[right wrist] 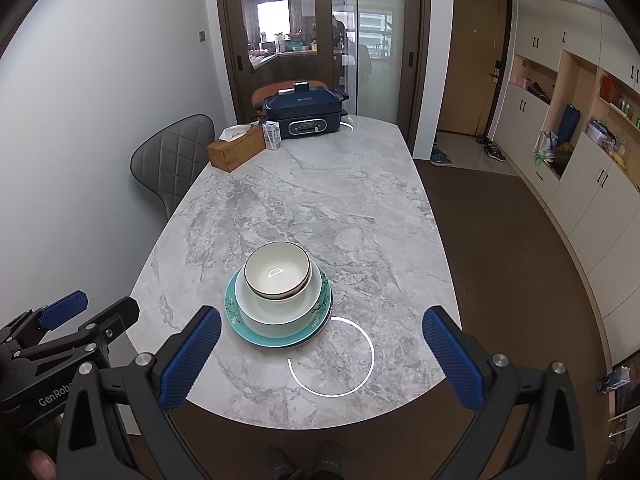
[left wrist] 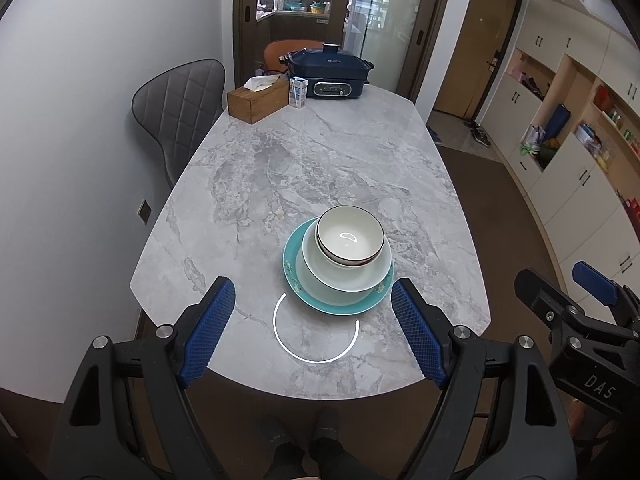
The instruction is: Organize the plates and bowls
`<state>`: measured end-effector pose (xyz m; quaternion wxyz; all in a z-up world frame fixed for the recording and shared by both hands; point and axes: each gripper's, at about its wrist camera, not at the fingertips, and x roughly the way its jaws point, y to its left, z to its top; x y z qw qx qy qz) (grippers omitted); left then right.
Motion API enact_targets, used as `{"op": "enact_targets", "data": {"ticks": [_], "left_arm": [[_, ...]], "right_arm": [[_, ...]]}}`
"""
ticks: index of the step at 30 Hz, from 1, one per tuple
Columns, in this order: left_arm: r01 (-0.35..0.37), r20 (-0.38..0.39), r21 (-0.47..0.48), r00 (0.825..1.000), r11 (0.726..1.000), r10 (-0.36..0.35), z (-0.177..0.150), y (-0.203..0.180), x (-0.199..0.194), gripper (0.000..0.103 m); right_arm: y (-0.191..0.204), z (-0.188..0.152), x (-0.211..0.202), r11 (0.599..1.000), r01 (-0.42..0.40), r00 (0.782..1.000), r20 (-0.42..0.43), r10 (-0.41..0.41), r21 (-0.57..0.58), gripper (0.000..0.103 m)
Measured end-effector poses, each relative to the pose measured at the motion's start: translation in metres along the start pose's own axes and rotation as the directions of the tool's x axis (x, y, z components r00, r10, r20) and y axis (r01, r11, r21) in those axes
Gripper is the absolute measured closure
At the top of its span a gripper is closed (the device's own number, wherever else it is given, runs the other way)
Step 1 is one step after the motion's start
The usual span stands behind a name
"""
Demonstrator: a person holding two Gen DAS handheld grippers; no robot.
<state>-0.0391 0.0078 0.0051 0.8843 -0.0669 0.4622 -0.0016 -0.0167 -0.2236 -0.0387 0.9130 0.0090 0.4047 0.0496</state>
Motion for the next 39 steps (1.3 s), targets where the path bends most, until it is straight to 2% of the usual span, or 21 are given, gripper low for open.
{"op": "enact_targets", "data": {"ticks": [39], "left_arm": [[0.012,-0.024,-0.003,1.000,1.000,-0.012,0.003,0.013,0.009,0.023]], "right_arm": [[0.001,0.000,0.000,1.000,-0.002,1.000,-0.005,0.002,-0.003,0.000]]}}
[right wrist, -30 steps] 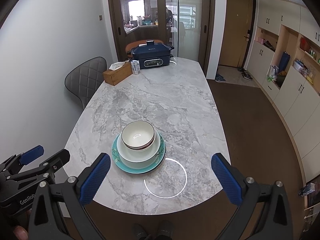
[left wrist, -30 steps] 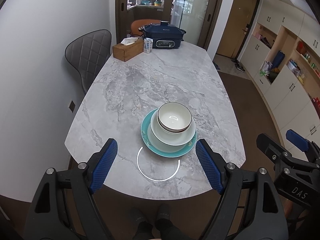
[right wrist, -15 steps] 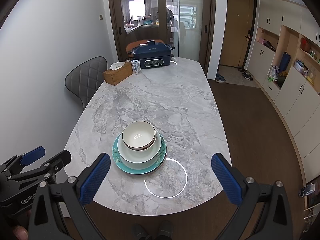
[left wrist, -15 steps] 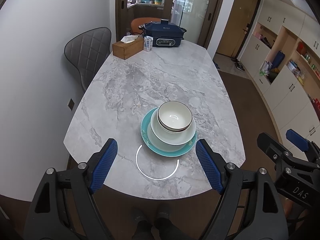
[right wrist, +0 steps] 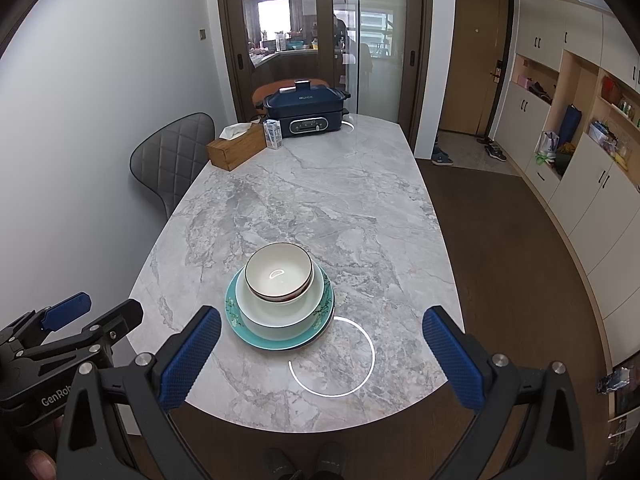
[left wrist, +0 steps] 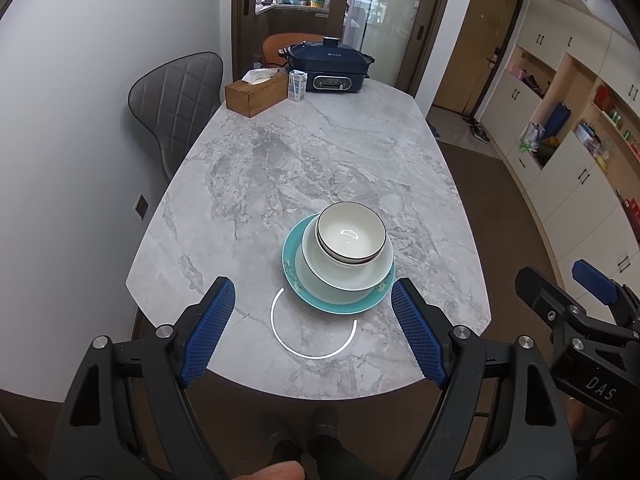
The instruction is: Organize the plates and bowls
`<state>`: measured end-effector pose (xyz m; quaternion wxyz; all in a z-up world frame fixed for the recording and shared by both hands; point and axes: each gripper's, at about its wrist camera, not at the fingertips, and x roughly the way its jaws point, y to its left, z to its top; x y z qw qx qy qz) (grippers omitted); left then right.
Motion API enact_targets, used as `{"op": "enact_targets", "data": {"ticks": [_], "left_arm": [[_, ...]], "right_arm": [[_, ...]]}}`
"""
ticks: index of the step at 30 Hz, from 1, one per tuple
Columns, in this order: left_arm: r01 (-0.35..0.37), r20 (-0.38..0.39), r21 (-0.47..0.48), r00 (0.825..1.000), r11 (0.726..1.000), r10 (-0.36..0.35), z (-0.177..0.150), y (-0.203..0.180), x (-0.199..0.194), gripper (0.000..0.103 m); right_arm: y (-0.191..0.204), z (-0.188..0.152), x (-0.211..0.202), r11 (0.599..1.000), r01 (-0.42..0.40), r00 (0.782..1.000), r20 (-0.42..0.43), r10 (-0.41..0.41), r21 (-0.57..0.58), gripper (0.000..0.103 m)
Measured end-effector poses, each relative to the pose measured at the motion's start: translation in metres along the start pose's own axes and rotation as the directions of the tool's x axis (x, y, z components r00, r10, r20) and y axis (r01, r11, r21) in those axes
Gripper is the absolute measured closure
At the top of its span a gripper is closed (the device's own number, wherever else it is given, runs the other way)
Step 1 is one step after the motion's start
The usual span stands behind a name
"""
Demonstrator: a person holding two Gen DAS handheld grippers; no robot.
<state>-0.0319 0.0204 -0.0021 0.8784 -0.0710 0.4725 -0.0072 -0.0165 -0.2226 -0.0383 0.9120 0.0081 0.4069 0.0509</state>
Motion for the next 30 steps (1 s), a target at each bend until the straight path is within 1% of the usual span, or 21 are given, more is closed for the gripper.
{"op": "enact_targets", "data": {"ticks": [23,26,28,30], "left_arm": [[-0.011,0.003,0.001,1.000,1.000,0.011,-0.001,-0.001,0.006,0.022],[-0.011,0.002,0.002,1.000,1.000,0.011,-0.001,0.000,0.006,0.020],[-0.015,0.006,0.002,1.000,1.000,0.015,-0.001,-0.001,0.005,0.017],[-0.018,0.008,0.006,1.000,1.000,0.018,-0.001,-0.001,0.006,0.016]], "right_arm": [[0.000,0.002,0.006,1.000,-0.010,1.000,-0.004,0.010,-0.009,0.000],[-0.001,0.003,0.009,1.000,-0.018,1.000,-0.006,0.018,-0.007,0.000],[-0.001,0.003,0.010,1.000,-0.020,1.000,-0.006,0.020,-0.008,0.000],[-0.001,0.003,0.010,1.000,-0.019,1.000,-0.005,0.019,-0.010,0.000]]}}
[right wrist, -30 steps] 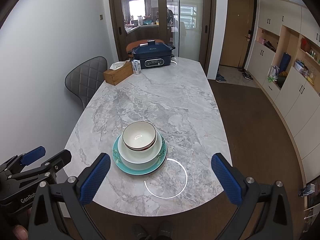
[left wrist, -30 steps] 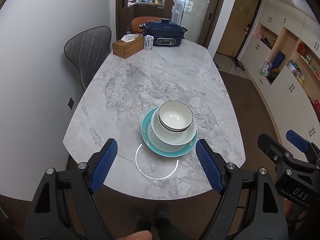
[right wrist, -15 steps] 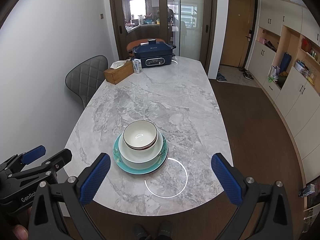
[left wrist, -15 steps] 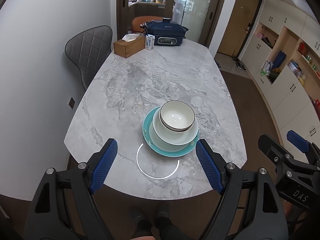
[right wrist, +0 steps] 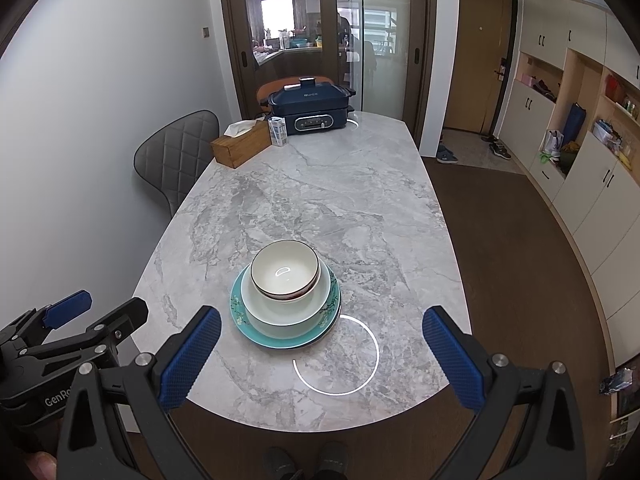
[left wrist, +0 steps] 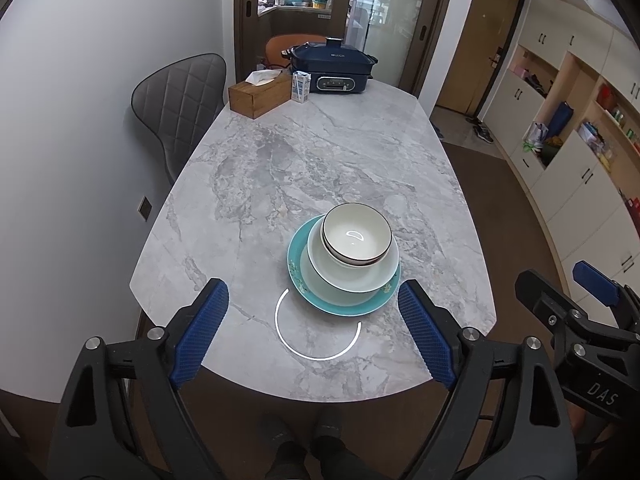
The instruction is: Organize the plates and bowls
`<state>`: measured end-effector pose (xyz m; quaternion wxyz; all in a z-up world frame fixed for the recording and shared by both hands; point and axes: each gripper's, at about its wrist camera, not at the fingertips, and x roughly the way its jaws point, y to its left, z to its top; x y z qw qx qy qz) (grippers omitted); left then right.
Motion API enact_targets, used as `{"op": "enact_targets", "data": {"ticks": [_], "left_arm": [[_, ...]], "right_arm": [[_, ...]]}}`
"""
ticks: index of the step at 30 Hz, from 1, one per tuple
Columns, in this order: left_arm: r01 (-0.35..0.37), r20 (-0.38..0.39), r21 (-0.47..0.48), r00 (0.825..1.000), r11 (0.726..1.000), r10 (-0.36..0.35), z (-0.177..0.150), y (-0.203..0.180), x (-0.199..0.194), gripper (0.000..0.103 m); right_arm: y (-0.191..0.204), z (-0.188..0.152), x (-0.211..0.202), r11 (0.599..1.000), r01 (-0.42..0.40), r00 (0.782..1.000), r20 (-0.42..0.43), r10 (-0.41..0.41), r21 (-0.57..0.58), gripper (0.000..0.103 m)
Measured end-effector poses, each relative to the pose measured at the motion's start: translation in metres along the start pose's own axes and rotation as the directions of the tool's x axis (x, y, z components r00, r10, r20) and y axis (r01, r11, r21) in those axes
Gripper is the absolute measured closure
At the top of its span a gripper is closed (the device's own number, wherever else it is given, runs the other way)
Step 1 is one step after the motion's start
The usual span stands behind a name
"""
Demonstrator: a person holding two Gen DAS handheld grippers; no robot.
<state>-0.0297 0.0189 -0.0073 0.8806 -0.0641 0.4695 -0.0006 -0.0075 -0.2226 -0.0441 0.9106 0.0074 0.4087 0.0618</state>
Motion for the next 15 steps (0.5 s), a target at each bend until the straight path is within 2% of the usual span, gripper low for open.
{"op": "enact_targets", "data": {"ticks": [12,15], "left_arm": [[-0.007,-0.002,0.002,1.000,1.000,0.007,0.0023,-0.0012,-0.0002,0.016],[-0.008,0.001,0.003,1.000,1.000,0.008,0.0029,-0.0002,-0.0001,0.013]], "right_arm": [[-0.0010,0.0002,0.0050,1.000,-0.001,1.000,-0.004,0.001,-0.006,0.000],[-0.0012,0.0004,0.0050,1.000,-0.001,1.000,-0.002,0.001,-0.004,0.000]]}}
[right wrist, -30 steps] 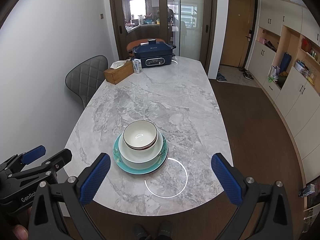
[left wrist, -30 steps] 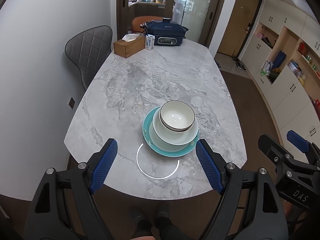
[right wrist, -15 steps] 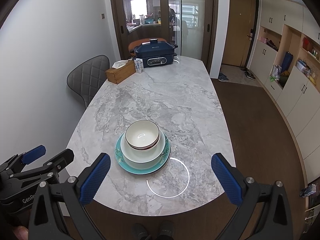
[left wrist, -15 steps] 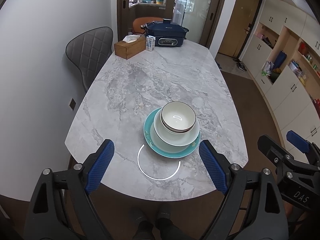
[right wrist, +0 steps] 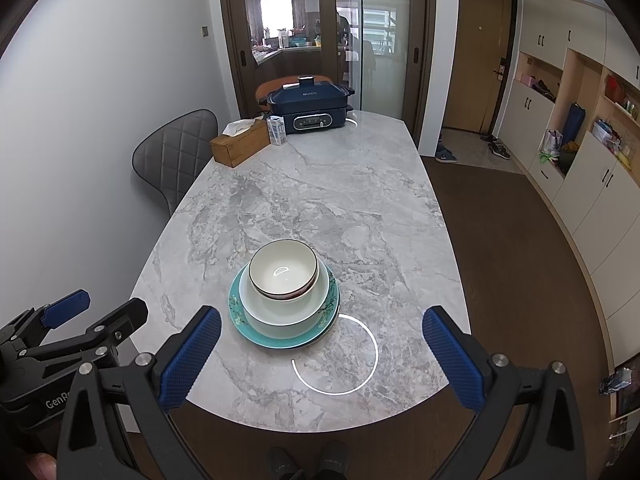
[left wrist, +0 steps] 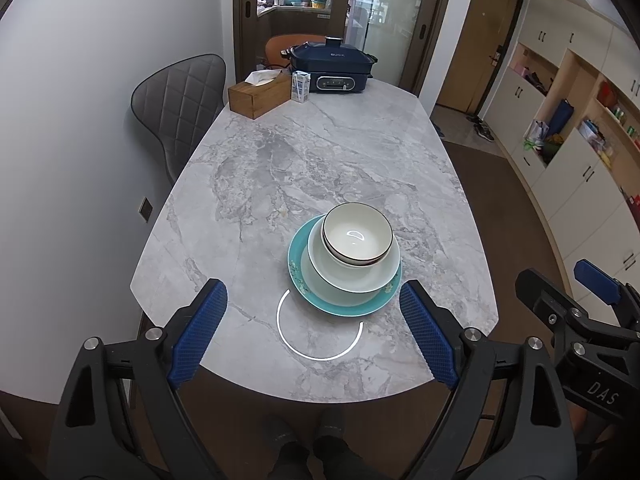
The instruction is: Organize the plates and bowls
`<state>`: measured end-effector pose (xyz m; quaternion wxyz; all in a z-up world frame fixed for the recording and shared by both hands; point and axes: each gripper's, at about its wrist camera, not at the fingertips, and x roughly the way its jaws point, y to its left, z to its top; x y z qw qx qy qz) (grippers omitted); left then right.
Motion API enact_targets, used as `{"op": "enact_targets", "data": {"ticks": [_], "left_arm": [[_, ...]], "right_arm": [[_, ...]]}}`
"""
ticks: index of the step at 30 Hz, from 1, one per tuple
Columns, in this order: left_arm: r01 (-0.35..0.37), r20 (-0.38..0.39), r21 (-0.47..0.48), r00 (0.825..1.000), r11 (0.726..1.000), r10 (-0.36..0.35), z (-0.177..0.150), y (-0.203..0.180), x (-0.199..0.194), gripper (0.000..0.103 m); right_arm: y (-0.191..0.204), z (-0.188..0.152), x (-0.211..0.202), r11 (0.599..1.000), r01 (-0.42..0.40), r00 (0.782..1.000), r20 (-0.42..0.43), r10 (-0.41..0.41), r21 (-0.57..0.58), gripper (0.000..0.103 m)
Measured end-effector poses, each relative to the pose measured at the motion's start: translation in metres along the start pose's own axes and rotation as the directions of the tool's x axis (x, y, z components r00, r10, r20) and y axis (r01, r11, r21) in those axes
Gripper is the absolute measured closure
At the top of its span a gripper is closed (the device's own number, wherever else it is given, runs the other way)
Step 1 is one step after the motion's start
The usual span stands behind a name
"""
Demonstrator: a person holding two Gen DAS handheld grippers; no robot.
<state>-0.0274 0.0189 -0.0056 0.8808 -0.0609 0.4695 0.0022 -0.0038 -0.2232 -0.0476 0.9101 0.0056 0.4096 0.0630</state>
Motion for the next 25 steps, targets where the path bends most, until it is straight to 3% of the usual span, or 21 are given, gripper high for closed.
{"op": "enact_targets", "data": {"ticks": [25], "left_arm": [[0.011,0.001,-0.001,1.000,1.000,-0.011,0.0031,0.0014,0.0031,0.011]], "right_arm": [[0.0010,-0.0007,0.0016,1.000,-0.001,1.000,-0.008,0.001,0.001,0.000]]}}
